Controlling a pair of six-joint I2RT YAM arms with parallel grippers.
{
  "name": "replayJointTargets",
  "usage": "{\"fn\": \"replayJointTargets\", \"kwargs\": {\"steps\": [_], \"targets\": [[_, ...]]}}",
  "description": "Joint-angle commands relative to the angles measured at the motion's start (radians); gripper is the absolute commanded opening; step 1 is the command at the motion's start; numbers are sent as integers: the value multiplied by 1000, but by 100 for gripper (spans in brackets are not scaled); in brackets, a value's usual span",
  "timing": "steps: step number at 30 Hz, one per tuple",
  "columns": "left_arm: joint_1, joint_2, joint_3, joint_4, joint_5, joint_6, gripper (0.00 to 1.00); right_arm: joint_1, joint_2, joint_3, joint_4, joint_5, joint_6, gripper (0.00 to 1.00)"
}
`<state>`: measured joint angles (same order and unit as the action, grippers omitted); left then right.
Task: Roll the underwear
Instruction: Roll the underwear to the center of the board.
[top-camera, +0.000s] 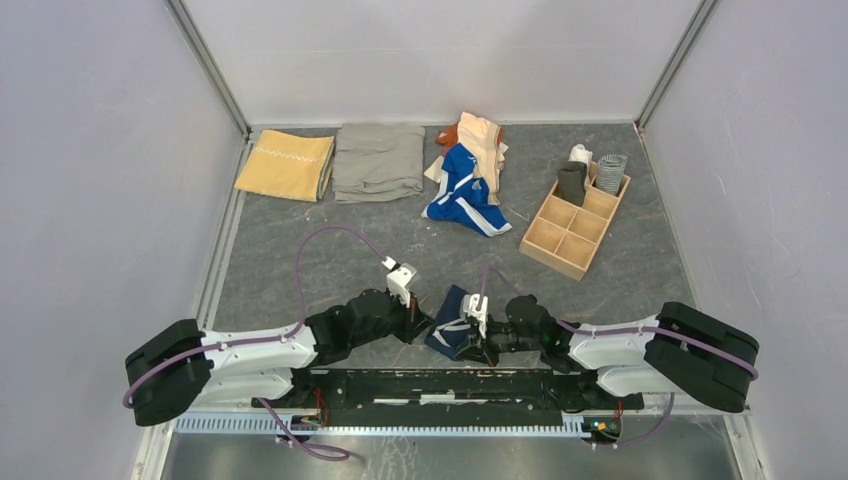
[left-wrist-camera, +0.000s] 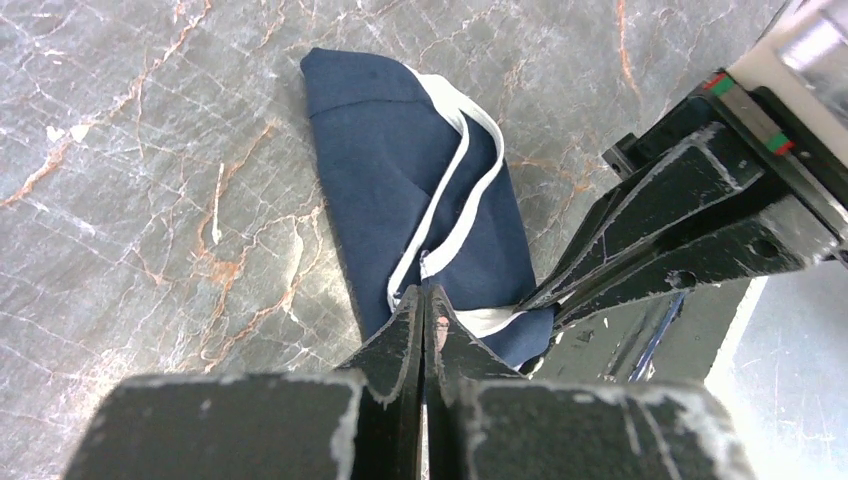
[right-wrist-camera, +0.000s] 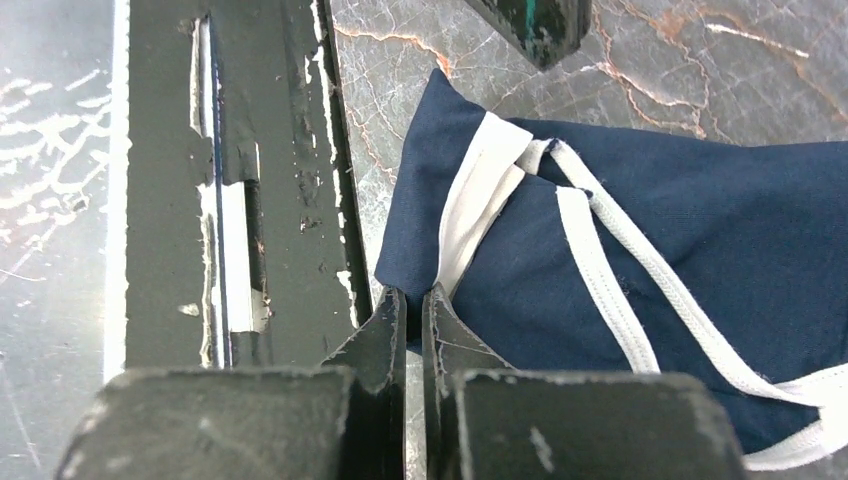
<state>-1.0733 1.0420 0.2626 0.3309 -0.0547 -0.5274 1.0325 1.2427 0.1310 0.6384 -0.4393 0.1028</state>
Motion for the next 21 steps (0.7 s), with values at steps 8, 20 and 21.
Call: {"fn": "replayJointTargets", "kwargs": {"steps": [8, 20, 21], "targets": [[2, 30, 73, 29, -13, 62, 2, -115, 47, -36, 187, -172, 270, 0], [2, 126, 137, 46, 26, 87, 2, -205, 70, -83, 210, -190, 383, 0], [0, 136, 142, 51, 30, 88, 2, -211, 73, -87, 208, -190, 388, 0]]}}
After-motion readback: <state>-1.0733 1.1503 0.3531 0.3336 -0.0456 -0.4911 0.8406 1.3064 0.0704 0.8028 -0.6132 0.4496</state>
